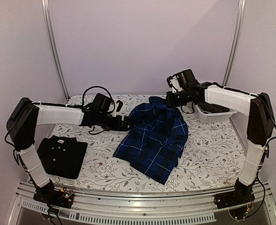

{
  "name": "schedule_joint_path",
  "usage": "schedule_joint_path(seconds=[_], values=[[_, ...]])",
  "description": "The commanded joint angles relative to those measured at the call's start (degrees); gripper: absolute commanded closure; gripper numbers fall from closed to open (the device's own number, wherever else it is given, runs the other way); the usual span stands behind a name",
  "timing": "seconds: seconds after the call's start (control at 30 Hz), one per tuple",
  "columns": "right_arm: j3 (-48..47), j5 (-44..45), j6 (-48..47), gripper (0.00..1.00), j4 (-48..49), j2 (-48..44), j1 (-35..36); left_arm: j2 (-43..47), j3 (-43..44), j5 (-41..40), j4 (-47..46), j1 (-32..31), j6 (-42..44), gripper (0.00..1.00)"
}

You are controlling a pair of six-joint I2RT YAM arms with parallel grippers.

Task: Fold and stack the long sleeve shirts
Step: Pass from the right arm to the left

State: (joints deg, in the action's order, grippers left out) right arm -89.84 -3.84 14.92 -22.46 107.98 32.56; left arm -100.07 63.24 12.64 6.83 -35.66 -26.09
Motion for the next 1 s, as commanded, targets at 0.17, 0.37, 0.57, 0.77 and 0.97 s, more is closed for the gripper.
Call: schedule_joint_path(seconds=[0.17,0.37,0.57,0.77,0.97], values=[[0.55,-0.3,-0.37,1.0,0.75,-0.61,0.88,-13.87,9.15,0.41,-5.72,1.1,-4.14,0.04],[2.16,0.35,0.4,0.99,0.9,-1.45,1.02,-20.85,16.57,4.55,-8.12,1.27,-6.09,0.29],[4.1,1.31,0.47,0.96,1.43,-2.39,1.06,-18.69,17.33,2.28,-7.48,1.58,-4.04,0.93],[7.35,3.47,0.44,0.74,1.22,-4.55,1.05,-14.12,16.23,-2.43,-4.01,2.23,-1.82,1.0],[17.85,9.42,3.58,0.22,2.62,-11.5,1.02,-10.78,15.25,-3.64,-2.46,2.64,-0.36,1.0]])
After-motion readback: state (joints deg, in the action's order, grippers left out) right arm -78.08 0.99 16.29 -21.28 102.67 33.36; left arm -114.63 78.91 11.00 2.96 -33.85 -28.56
